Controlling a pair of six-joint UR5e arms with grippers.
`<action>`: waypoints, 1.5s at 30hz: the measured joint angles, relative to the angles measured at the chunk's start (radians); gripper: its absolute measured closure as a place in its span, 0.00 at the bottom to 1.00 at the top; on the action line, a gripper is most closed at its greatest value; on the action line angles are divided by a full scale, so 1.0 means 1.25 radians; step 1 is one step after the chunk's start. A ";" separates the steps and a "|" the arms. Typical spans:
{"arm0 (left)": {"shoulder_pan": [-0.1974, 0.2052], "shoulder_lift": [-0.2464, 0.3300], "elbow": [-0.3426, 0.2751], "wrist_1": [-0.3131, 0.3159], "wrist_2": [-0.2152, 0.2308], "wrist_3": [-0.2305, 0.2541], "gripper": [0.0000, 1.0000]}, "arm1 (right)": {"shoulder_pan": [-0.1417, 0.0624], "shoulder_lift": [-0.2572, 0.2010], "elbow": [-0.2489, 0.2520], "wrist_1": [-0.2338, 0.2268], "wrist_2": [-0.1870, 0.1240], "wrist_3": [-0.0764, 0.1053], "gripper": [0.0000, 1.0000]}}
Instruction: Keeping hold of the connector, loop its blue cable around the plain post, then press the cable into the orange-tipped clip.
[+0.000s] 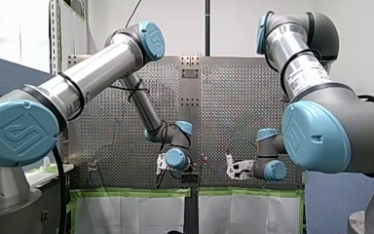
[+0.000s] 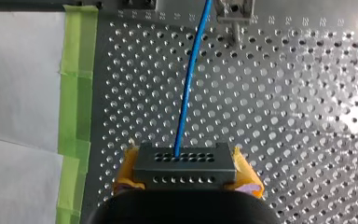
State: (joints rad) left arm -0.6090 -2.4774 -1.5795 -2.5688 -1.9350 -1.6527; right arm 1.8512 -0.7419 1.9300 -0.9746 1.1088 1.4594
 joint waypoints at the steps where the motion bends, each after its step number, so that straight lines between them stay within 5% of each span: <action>1: -0.003 0.000 0.000 0.003 0.000 0.000 1.00 | -0.002 0.000 -0.001 -0.001 -0.001 0.004 1.00; 8: -0.017 0.000 0.000 0.023 -0.021 -0.002 1.00 | -0.008 0.000 -0.007 -0.005 -0.009 0.025 1.00; 20: -0.022 0.000 0.000 0.032 -0.031 -0.004 1.00 | -0.010 0.000 -0.010 -0.006 -0.010 0.029 1.00; 21: -0.022 0.000 0.000 0.032 -0.031 -0.004 0.51 | -0.010 0.000 -0.010 -0.006 -0.010 0.029 1.00; 22: -0.022 0.000 0.000 0.032 -0.030 -0.004 0.51 | -0.010 0.000 -0.010 -0.006 -0.010 0.029 1.00; 24: -0.021 0.000 0.000 0.030 -0.030 -0.004 0.14 | -0.010 0.000 -0.010 -0.006 -0.010 0.028 1.00; 31: -0.017 0.000 0.001 -0.003 -0.048 0.004 0.21 | -0.010 0.000 -0.010 -0.006 -0.010 0.027 1.00; 35: -0.012 0.000 0.001 -0.020 -0.032 0.000 0.01 | -0.010 0.000 -0.010 -0.006 -0.010 0.027 1.00; 40: -0.015 0.012 0.000 -0.056 -0.002 0.017 0.01 | -0.009 0.000 -0.010 -0.006 -0.010 0.027 1.00; 45: -0.027 0.044 0.000 -0.092 -0.008 0.049 0.01 | -0.009 0.000 -0.010 -0.006 -0.010 0.028 1.00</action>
State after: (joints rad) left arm -0.6434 -2.4230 -1.5796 -2.6836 -1.9447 -1.5913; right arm 1.8400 -0.7419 1.9170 -0.9827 1.0959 1.4942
